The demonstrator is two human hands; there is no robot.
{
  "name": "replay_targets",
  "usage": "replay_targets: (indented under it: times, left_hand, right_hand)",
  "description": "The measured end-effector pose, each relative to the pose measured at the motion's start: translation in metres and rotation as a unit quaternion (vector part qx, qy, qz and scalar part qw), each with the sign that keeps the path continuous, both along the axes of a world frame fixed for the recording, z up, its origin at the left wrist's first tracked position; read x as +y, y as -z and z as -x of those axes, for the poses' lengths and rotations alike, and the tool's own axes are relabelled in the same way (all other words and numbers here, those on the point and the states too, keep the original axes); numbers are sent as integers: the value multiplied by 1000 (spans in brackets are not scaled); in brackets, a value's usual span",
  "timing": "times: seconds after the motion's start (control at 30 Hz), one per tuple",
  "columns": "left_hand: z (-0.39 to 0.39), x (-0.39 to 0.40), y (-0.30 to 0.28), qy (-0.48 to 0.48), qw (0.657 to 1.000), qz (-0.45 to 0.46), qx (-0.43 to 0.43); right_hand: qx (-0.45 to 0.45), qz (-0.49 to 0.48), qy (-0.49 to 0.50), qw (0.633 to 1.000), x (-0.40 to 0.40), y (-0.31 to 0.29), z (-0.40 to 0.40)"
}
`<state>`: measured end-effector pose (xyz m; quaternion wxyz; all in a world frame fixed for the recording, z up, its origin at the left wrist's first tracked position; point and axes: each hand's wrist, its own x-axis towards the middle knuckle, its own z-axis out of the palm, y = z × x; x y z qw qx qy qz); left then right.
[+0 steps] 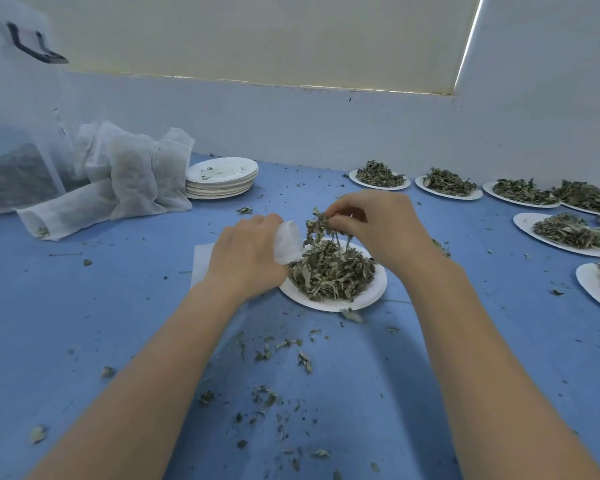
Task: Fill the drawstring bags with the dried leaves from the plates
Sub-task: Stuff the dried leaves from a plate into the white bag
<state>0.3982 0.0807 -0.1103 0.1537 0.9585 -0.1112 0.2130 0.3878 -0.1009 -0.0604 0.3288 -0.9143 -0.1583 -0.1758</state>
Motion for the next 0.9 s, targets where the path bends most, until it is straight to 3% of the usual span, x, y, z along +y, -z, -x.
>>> replay_targets:
  times: [0.3, 0.53, 0.7, 0.9]
  left_hand:
    - [8, -17, -5, 37, 997, 48, -44]
    - [7, -14, -6, 56, 992, 106, -33]
    - [8, -17, -5, 55, 993, 104, -21]
    - [6, -15, -5, 56, 993, 100, -23]
  right_hand:
    - [13, 80, -61, 995, 25, 3, 5]
    - [117, -48, -143, 982, 19, 0, 11]
    - [24, -76, -41, 996, 33, 10, 6]
    - [75, -105, -70, 989, 31, 12, 6]
